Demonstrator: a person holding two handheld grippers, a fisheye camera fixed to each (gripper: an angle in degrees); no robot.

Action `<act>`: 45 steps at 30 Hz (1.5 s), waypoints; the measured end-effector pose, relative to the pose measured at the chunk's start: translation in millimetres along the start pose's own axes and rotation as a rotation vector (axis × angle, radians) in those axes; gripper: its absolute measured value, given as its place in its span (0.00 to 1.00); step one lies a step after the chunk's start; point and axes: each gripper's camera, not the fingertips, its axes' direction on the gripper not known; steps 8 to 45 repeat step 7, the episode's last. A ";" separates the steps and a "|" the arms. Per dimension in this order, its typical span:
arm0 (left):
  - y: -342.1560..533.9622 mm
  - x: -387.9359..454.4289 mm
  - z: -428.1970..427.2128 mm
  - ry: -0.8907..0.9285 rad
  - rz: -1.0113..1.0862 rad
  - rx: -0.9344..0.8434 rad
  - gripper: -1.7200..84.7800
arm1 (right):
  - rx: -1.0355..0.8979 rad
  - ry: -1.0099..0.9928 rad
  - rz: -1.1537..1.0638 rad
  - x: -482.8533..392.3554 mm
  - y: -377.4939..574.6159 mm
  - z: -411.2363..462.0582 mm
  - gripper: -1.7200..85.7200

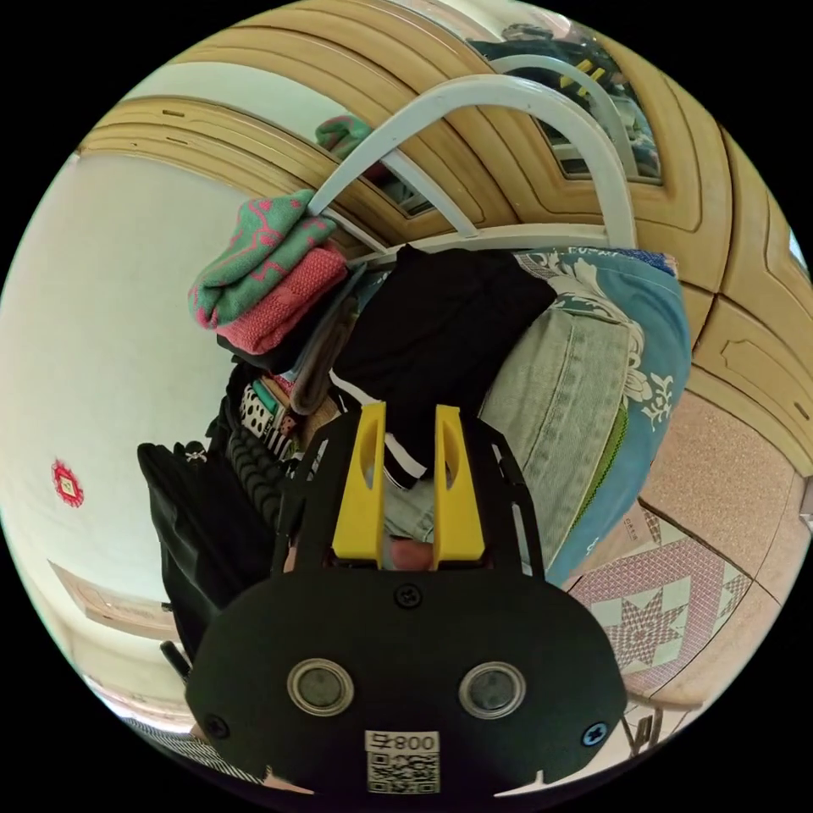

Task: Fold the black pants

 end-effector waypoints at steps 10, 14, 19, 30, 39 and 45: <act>29.0 0.1 -8.5 0.019 0.002 -0.034 0.02 | -0.036 -0.055 0.024 39.2 -10.0 -25.0 0.08; 29.0 0.1 -8.5 0.019 0.002 -0.034 0.02 | -0.036 -0.055 0.024 39.2 -10.0 -25.0 0.08; 29.0 0.1 -8.5 0.019 0.002 -0.034 0.02 | -0.036 -0.055 0.024 39.2 -10.0 -25.0 0.08; 29.0 0.1 -8.5 0.019 0.002 -0.034 0.02 | -0.036 -0.055 0.024 39.2 -10.0 -25.0 0.08; 29.0 0.1 -8.5 0.019 0.002 -0.034 0.02 | -0.036 -0.055 0.024 39.2 -10.0 -25.0 0.08; 29.0 0.1 -8.5 0.019 0.002 -0.034 0.02 | -0.036 -0.055 0.024 39.2 -10.0 -25.0 0.08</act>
